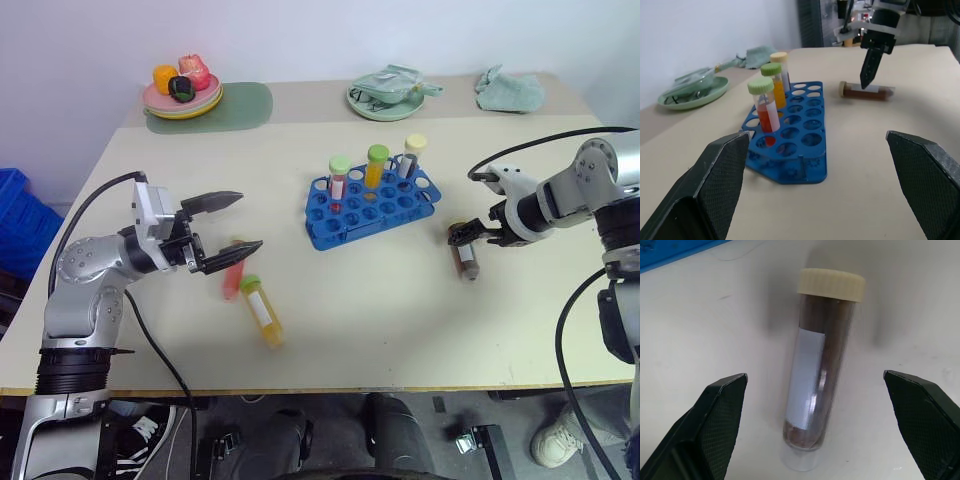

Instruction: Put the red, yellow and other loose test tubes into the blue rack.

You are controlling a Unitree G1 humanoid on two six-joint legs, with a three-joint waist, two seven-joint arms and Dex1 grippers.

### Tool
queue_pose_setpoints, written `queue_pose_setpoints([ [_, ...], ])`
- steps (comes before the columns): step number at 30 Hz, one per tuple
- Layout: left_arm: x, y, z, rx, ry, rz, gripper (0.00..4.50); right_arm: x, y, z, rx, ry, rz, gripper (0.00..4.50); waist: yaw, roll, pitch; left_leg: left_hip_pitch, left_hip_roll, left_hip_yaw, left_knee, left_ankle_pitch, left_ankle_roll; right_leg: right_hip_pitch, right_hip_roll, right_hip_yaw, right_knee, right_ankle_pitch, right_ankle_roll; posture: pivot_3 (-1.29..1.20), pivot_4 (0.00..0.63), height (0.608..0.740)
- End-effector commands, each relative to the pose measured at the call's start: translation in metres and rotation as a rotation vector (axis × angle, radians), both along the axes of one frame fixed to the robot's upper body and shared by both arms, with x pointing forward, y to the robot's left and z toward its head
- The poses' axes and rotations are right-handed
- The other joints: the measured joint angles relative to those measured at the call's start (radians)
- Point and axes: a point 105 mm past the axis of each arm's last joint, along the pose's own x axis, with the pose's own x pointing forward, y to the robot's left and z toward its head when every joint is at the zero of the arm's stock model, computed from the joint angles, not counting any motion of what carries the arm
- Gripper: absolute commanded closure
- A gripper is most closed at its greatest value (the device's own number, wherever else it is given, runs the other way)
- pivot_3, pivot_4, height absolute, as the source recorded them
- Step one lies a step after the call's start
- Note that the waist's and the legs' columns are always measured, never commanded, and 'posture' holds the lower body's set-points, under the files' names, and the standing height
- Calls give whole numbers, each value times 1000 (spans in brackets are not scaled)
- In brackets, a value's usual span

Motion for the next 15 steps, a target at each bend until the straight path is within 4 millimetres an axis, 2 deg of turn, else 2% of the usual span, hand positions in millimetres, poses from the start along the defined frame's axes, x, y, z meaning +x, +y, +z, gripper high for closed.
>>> queue_pose_setpoints([
  [1,-5,2,11,-7,-59,7,0,-2,-1,0,3,-8,-8,46,0,0,0,0,0,0,0,0,0,0,0,0,0,0,0,0,150,740],
  [5,-6,2,10,-7,-58,9,0,-10,2,-9,0,9,23,46,0,0,0,0,0,0,0,0,0,0,0,0,0,0,0,0,150,740],
  [15,-9,4,9,-9,-51,17,0,-13,10,-17,13,9,19,46,1,0,0,0,0,1,0,0,0,0,0,0,0,0,0,0,150,740],
])
